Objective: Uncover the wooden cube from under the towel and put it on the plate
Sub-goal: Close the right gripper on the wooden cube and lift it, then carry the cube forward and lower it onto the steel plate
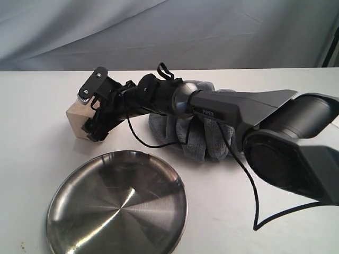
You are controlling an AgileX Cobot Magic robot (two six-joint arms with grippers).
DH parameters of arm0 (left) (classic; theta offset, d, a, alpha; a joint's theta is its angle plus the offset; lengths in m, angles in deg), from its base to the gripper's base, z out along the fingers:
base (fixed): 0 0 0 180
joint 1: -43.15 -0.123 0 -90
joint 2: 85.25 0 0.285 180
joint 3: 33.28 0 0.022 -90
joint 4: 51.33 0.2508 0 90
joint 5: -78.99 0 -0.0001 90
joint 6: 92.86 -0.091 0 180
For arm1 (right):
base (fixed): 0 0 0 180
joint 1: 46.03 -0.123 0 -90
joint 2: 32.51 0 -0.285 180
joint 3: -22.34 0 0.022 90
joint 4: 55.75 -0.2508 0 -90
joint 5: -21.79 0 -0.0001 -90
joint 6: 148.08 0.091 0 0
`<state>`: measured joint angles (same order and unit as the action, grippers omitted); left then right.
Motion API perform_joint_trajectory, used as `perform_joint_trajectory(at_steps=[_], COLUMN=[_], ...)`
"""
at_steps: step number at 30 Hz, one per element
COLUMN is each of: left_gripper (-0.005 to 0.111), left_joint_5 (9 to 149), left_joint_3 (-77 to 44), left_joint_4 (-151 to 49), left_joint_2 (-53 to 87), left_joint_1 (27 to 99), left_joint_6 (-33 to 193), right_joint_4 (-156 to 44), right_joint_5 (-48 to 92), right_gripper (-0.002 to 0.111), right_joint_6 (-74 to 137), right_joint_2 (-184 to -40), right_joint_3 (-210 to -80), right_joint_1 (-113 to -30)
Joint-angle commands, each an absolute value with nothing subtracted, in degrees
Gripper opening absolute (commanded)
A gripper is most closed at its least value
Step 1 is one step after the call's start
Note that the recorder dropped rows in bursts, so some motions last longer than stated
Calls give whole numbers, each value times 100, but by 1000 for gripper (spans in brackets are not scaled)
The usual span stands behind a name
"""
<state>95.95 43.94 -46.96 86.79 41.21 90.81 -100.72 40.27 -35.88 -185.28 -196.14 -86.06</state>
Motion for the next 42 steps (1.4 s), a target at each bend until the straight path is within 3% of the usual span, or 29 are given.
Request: perform_joint_trajectory(at_steps=[1,26,42], left_gripper=[1,1,1], left_joint_5=[9530,9530,9530], left_joint_3=[4394,4394,4394], left_joint_4=[-4729,-4729,-4729], left_joint_2=[8696,8696,8696], left_joint_1=[4150,4150,4150], left_joint_6=[9105,9105,9105], right_joint_4=[-10226,-10320,-9662], right_joint_5=[3875,4790,7458], right_gripper=[0,0,0], right_joint_6=[-3552,-3386,-3386], right_joint_2=[-18183,-17741,-16748], right_joint_3=[-19624,-19624,-19624], right_joint_1=[-8568,-8265,-8265])
